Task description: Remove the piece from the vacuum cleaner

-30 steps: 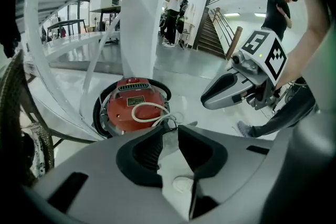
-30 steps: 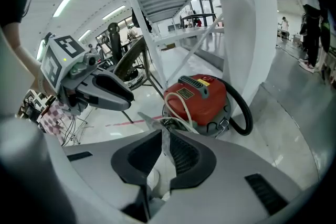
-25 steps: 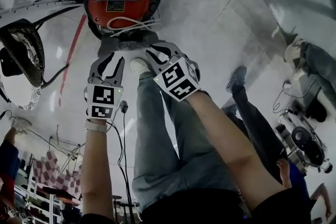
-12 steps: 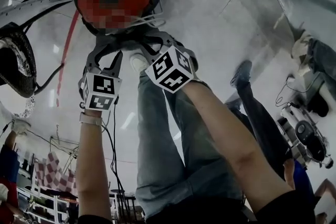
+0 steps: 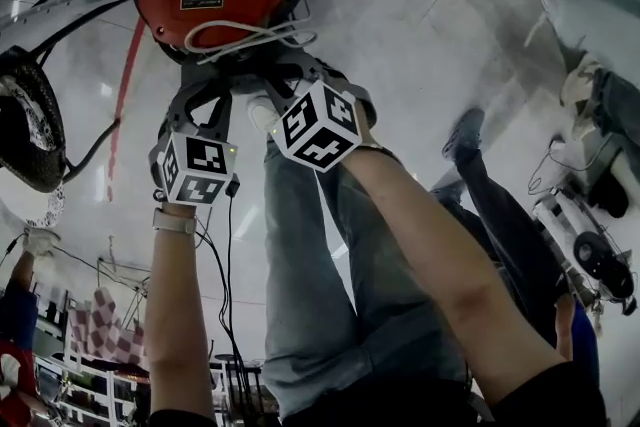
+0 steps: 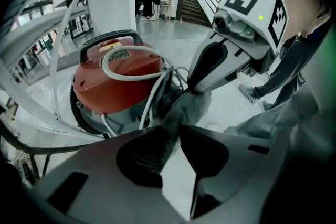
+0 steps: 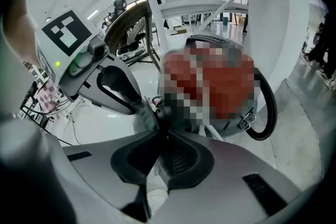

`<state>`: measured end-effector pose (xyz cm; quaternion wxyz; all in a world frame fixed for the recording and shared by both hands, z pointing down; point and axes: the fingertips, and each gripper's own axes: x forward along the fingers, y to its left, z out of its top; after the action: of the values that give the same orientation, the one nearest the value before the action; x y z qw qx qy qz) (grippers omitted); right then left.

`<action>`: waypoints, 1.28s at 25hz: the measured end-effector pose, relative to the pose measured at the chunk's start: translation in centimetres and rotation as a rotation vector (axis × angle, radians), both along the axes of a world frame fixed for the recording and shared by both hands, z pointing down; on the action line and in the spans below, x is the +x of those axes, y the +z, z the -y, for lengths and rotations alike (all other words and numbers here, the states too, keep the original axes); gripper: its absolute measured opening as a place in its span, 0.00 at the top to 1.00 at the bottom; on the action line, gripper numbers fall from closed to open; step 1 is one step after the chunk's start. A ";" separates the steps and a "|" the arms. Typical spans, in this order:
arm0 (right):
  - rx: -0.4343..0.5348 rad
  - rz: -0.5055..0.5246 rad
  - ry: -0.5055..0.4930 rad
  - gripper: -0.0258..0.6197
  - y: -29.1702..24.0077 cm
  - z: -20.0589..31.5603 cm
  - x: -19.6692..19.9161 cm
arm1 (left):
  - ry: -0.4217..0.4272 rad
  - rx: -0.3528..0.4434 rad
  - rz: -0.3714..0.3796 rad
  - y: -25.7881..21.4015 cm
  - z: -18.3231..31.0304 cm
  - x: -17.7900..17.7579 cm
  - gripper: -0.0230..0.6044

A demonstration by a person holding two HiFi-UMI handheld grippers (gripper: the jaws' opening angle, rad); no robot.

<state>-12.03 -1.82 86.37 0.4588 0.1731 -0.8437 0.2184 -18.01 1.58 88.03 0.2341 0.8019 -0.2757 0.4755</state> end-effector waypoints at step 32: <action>0.056 -0.021 -0.134 0.89 0.0 -2.6 0.0 | -0.096 0.000 0.014 -0.1 -2.8 0.1 0.88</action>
<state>-11.99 0.75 86.41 0.4760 0.1313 -0.8544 0.1618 -17.90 4.36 87.97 0.2546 0.7844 -0.3155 0.4694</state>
